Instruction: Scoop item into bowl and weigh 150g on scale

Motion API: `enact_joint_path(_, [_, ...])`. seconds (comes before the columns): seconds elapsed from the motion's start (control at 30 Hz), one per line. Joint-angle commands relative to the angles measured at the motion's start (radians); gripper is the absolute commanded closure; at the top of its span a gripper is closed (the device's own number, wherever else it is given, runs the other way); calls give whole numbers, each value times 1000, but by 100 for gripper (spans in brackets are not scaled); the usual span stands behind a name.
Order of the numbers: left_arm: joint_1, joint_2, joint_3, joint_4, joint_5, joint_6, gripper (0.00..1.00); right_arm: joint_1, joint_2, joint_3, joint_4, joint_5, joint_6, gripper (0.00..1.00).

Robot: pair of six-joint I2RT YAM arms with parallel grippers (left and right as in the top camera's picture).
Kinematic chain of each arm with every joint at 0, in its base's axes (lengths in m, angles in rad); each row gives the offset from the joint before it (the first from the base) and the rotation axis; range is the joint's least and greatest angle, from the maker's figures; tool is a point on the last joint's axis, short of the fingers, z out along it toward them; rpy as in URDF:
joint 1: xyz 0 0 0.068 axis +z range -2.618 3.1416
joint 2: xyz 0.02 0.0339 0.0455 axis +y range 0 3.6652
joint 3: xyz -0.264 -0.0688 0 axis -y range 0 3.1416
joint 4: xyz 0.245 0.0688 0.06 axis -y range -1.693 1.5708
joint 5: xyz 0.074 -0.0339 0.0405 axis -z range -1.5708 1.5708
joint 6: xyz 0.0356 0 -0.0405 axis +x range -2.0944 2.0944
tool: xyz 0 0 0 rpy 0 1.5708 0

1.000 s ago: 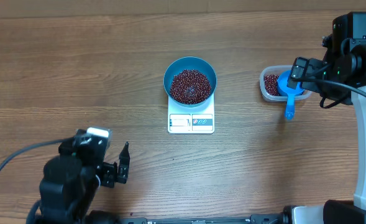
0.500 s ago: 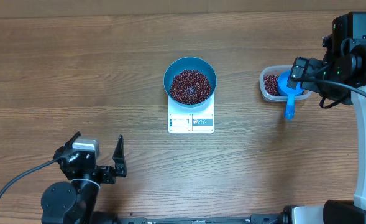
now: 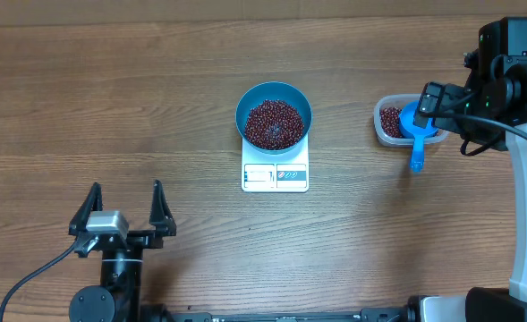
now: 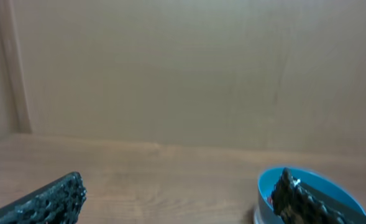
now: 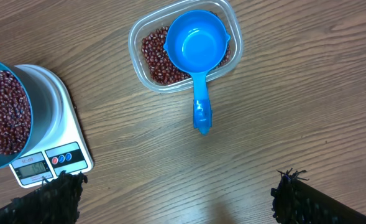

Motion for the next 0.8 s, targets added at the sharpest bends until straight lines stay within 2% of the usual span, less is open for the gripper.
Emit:
enact_joint_path(0.0, [27,-24,-52,74,5,-29,0,-1,-5,19,1,2,-4,0])
enact_joint_path(0.53, [91,-31,-256,499,5,-36,0,-1,-5,19,1,2,-4,0])
enact_joint_path(0.77, [91,-31,-310,547,5,-59,0,-1,-5,19,1,2,-4,0])
